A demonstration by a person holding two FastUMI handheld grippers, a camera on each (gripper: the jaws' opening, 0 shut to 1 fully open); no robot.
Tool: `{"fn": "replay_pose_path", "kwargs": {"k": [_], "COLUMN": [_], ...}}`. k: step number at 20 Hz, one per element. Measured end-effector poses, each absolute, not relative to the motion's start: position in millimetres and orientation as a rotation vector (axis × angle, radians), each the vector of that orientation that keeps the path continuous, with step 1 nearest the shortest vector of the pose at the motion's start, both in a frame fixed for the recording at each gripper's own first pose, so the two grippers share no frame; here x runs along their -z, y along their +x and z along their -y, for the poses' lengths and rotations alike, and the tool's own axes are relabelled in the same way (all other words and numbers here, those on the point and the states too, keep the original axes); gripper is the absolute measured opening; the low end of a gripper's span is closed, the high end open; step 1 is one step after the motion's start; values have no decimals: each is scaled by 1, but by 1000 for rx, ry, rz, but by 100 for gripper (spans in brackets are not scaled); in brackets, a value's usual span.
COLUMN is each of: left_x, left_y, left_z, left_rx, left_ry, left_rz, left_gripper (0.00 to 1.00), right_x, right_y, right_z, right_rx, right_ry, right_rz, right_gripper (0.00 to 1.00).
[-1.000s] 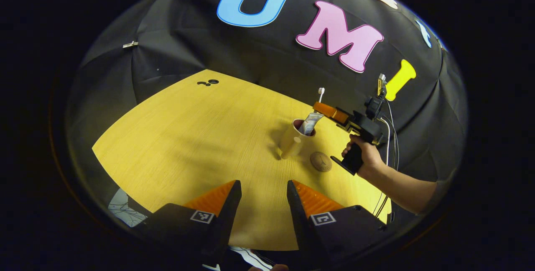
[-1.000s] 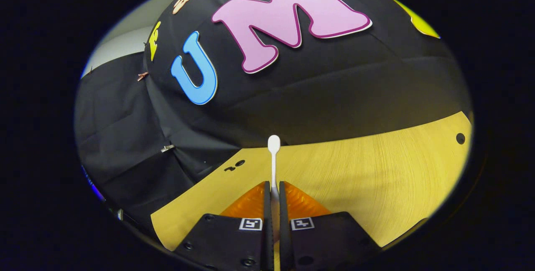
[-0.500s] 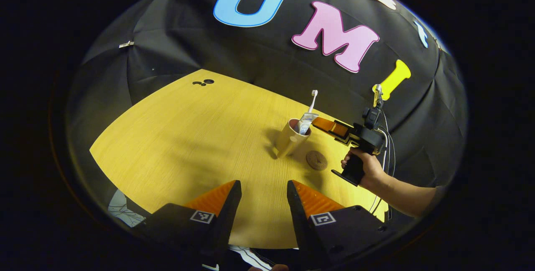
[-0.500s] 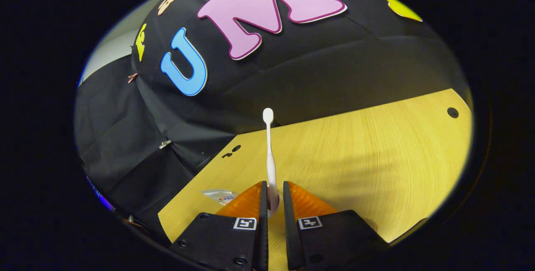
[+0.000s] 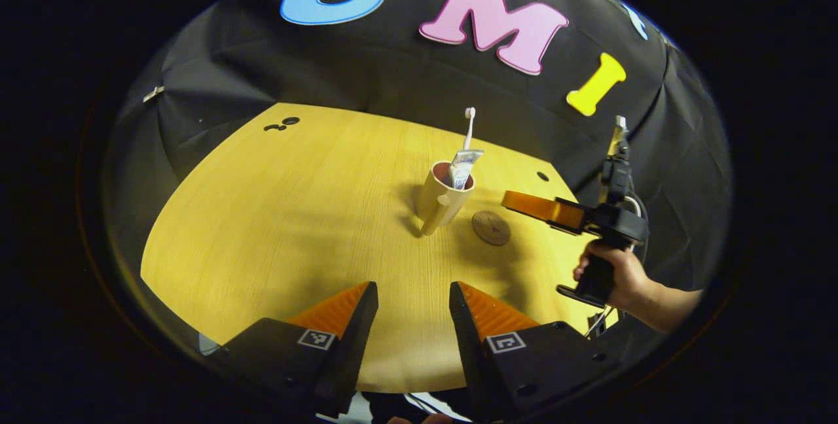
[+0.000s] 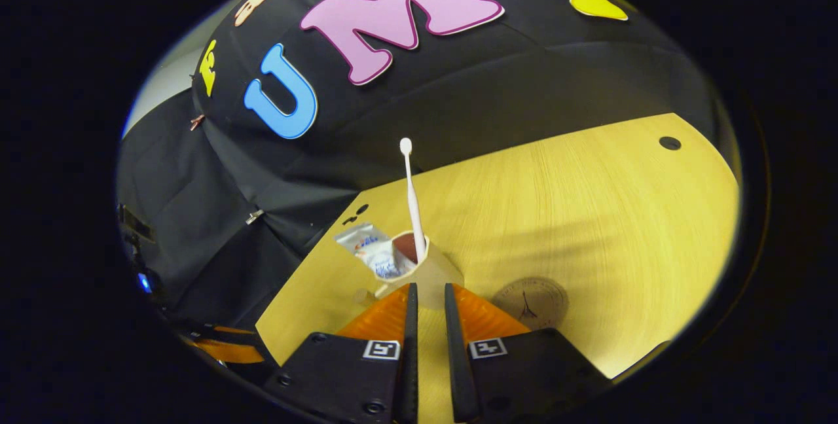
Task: Put the toothbrush and toothpaste on the desktop into the cup, then pick up the cup and place it on the coaster on the desktop.
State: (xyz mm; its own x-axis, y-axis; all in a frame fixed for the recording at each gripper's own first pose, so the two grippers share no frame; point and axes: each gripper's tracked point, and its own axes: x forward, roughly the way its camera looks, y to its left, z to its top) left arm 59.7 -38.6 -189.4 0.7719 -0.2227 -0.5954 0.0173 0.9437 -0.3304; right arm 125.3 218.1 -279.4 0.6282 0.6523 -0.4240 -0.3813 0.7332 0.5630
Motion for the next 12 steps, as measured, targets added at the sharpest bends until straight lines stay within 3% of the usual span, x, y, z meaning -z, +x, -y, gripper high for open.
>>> {"fn": "replay_pose_path", "kwargs": {"k": [1,12], "left_x": [189,222], "left_y": [68,137], "left_z": [41,81], "left_rx": [151,398], "left_ry": [-301,-115], "left_rz": [-683,-974], "left_gripper": [69,69], "right_x": [281,289], "right_y": [116,38], "right_z": [-212,-123], "right_rx": [-608,-479], "right_ry": [449,469], "right_rz": [-667,-723], "right_gripper": [29,29]}}
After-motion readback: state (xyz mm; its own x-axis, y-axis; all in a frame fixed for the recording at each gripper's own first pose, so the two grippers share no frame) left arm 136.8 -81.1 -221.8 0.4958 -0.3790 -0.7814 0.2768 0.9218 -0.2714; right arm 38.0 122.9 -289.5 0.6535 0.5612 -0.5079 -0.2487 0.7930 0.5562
